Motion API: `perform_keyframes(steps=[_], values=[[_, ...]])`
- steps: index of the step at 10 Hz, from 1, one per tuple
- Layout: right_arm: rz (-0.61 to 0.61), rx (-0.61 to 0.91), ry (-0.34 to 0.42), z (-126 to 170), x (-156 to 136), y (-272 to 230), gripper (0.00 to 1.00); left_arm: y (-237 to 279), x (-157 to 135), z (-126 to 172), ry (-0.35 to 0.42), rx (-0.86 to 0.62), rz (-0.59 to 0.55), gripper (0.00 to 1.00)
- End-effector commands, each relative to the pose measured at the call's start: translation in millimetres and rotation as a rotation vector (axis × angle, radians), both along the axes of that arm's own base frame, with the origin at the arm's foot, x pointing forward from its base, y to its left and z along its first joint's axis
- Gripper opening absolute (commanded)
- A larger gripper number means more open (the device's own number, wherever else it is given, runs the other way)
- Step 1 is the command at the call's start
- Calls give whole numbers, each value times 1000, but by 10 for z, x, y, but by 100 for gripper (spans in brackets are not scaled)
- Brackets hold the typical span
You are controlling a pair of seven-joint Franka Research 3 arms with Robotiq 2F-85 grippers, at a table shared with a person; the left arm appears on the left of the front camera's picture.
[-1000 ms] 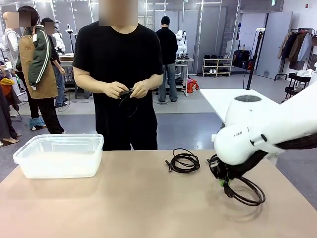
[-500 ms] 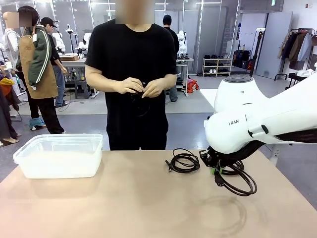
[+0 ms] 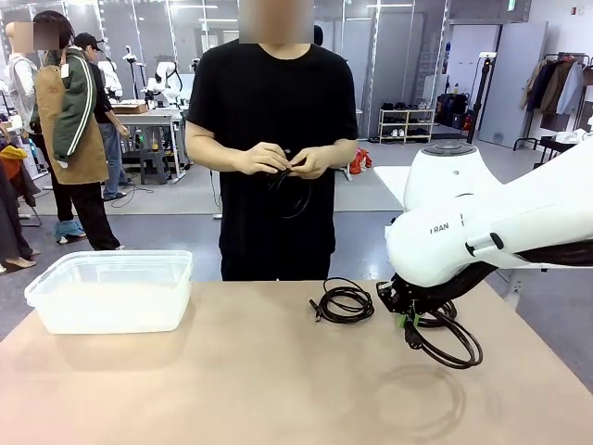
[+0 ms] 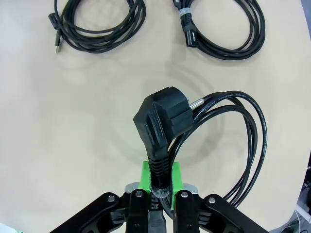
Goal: Organize and store the cables.
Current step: Place the Power Cable into the Organizing box.
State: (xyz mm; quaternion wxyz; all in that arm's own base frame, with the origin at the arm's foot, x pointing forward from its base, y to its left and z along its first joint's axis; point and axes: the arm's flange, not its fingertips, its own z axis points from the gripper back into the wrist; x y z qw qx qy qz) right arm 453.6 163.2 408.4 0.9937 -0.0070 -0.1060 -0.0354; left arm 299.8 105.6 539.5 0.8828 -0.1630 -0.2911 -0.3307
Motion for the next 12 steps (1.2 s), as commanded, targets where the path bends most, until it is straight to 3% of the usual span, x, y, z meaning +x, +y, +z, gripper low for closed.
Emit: perform_keyframes(steps=[1, 3, 5, 8, 12], values=[[0, 0, 0, 0, 0, 0, 19, 11, 4, 21, -3, 1, -14, 100], [-63, -97, -26, 110, -40, 484, 19, 11, 4, 21, -3, 1, -14, 100], [-36, -106, -35, 128, 17, 1146, 19, 11, 4, 21, -3, 1, -14, 100], [-31, -136, -33, -20, 99, 1977, 19, 11, 4, 21, -3, 1, -14, 100], [24, -121, 30, -374, 137, 2941, 19, 11, 4, 21, -3, 1, -14, 100]])
